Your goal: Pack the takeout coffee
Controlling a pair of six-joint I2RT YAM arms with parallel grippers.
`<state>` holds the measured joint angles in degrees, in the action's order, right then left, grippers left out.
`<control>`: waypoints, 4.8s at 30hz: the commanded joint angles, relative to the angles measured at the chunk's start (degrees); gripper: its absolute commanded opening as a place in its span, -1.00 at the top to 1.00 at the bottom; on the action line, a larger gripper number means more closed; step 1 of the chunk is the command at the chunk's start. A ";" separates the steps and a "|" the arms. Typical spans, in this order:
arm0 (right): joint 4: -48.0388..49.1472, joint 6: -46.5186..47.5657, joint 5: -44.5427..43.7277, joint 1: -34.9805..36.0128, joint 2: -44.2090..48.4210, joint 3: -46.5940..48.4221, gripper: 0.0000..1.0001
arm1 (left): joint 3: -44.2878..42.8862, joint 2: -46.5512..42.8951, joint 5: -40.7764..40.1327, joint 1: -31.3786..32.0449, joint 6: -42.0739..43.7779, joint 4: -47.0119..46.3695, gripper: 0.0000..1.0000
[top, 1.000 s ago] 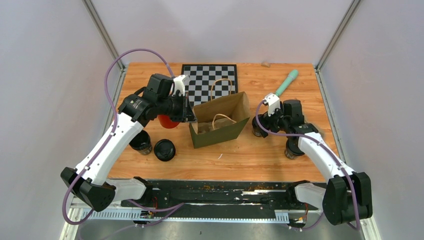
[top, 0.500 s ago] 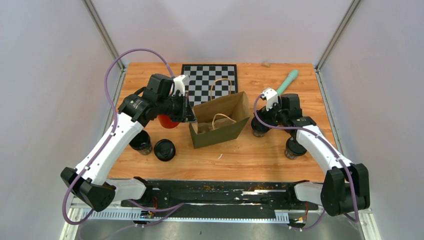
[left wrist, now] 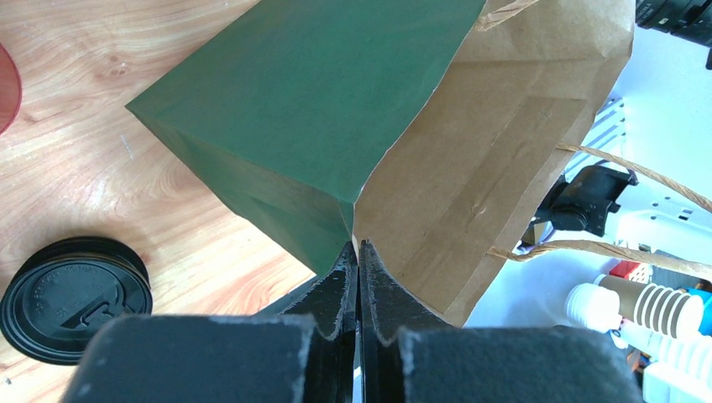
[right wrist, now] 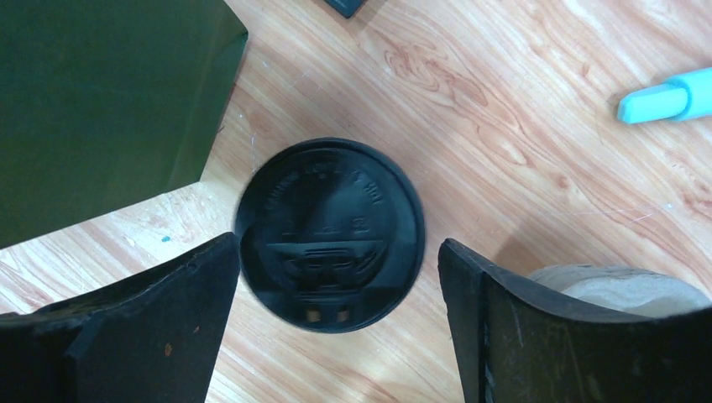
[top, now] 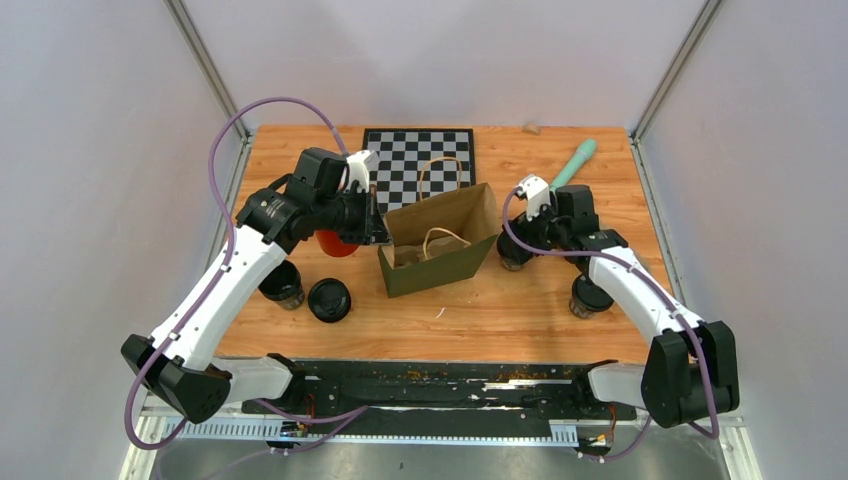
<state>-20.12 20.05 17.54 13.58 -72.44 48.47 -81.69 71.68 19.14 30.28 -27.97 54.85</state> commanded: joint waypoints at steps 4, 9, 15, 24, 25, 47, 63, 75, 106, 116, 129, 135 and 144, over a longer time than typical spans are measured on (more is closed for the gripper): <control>-0.51 -0.22 2.98 0.21 0.91 5.11 -0.76 | -2.15 -0.59 -0.02 -0.14 1.02 -0.51 0.93; -0.05 -0.80 3.49 0.19 -0.60 4.62 -0.76 | -2.15 -0.59 -0.10 -0.14 1.20 -0.38 0.93; 0.37 -0.74 1.40 0.21 -2.55 4.81 -0.75 | -2.04 -0.74 -0.38 -0.14 1.37 -0.31 0.93; 1.39 -1.32 0.63 0.21 -3.74 4.62 -0.61 | -2.34 -0.73 -0.84 -0.18 1.51 -0.17 0.93; 1.54 -1.44 0.65 0.19 -3.92 4.59 -0.61 | -2.42 -0.72 -0.92 -0.14 1.53 -0.18 0.93; 1.75 0.10 -1.87 0.21 -4.12 5.59 -0.75 | -2.97 -0.13 -1.12 -0.14 1.62 0.06 0.93; 1.12 1.04 -2.38 0.21 -3.80 7.97 -0.76 | -3.04 0.16 -1.12 -0.14 1.67 -0.18 0.93; 1.69 0.85 -2.06 0.21 -6.04 7.19 -0.77 | -3.13 0.17 -1.38 -0.14 1.76 -0.01 0.93; 2.94 -0.24 -2.14 0.12 -8.29 4.88 -0.66 | -3.22 0.39 -1.49 -0.22 1.76 0.02 0.93; 2.53 -0.46 -2.58 -0.01 -8.34 4.67 -0.71 | -3.25 0.34 -1.47 -0.22 1.86 0.00 0.93; 3.01 -0.37 -2.95 0.03 -7.98 3.42 -0.60 | -3.23 0.04 -1.68 -0.25 1.80 0.27 0.92; 3.18 -0.48 -3.85 0.02 -6.91 3.33 -0.51 | -3.34 0.16 -1.82 -0.22 1.84 0.30 0.83; 2.98 -0.76 -5.14 -0.01 -4.57 2.68 -0.48 | -4.04 0.59 -2.25 -0.23 1.68 0.52 0.64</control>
<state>-16.88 19.57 14.17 13.58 -79.22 51.94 -82.91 72.23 17.39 30.28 -27.51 55.61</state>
